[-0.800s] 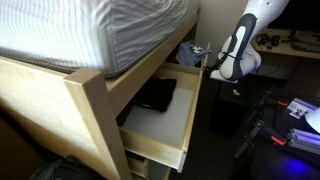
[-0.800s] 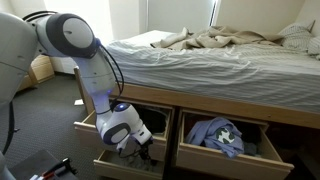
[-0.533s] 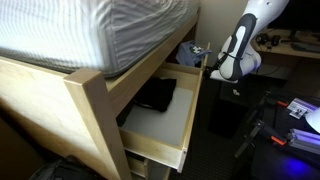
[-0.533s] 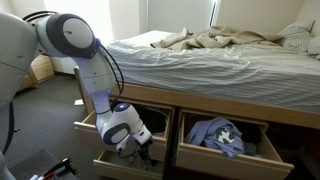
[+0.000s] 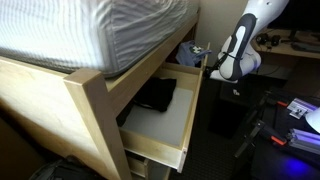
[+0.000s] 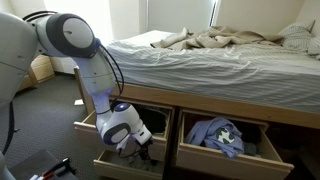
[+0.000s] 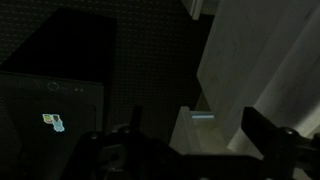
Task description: Close the top left drawer
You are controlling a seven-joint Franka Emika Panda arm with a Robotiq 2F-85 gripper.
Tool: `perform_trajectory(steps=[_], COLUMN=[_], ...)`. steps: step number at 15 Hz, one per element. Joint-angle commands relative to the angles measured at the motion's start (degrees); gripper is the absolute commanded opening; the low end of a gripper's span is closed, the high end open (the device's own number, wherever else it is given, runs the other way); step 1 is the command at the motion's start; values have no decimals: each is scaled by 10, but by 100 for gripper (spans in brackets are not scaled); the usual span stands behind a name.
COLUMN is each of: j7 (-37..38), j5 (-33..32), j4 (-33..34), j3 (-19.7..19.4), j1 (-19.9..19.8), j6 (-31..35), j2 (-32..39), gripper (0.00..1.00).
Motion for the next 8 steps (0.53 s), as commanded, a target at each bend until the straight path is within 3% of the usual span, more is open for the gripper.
perform_trajectory(steps=[1,3,4,7,8], j7=[-37,-57,-76,-110,-90], j5=[36,96,91,125,126], j4=[4,14,1,-1,6], j3=[17,-30,-19,-67,-100], j1=[-12,49,34,84,125], j6=[0,-26,-32,-76,-97], j2=[-2,12,6,29,44], gripper=[100,100,100,100,100])
